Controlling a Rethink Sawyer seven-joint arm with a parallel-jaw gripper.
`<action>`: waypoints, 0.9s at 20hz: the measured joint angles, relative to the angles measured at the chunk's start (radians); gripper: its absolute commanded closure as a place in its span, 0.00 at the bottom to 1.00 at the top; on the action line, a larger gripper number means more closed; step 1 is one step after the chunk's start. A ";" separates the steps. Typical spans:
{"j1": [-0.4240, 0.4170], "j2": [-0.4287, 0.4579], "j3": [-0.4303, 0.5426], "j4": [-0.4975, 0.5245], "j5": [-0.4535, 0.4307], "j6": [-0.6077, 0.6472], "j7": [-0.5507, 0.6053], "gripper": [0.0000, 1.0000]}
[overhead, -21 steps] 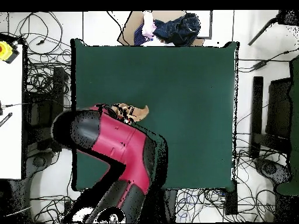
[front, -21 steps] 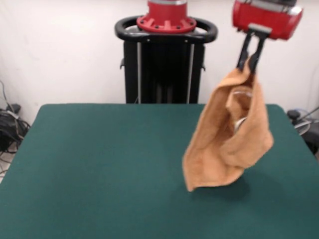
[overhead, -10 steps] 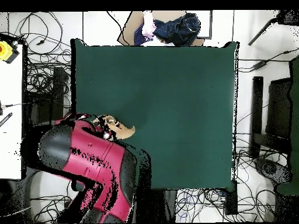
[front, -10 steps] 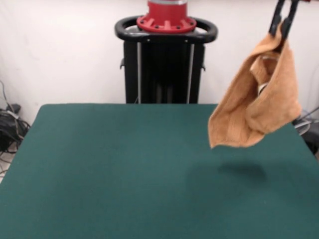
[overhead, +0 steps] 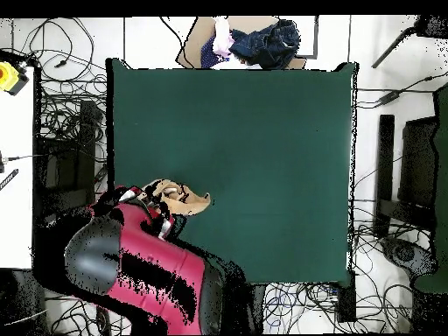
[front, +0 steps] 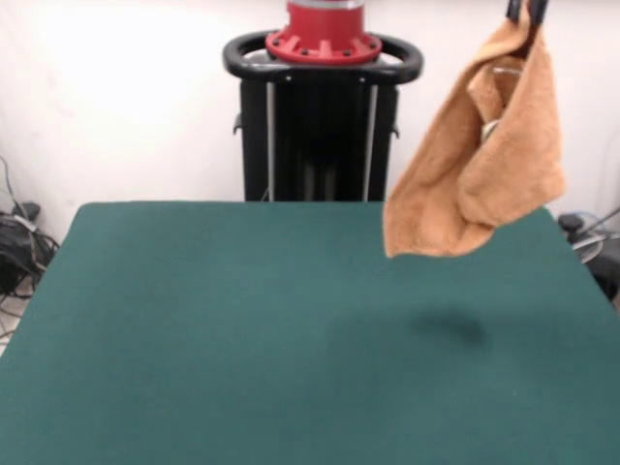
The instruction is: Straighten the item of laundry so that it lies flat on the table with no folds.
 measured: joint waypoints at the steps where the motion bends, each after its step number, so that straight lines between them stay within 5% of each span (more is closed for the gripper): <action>1: -0.001 -0.014 0.001 0.019 0.005 -0.034 0.000 1.00; 6: -0.010 -0.090 0.001 0.098 -0.003 -0.233 0.000 1.00; 12: -0.031 -0.132 0.001 0.130 -0.032 -0.315 0.000 1.00; 18: -0.157 -0.182 0.080 0.211 -0.042 -0.382 0.000 1.00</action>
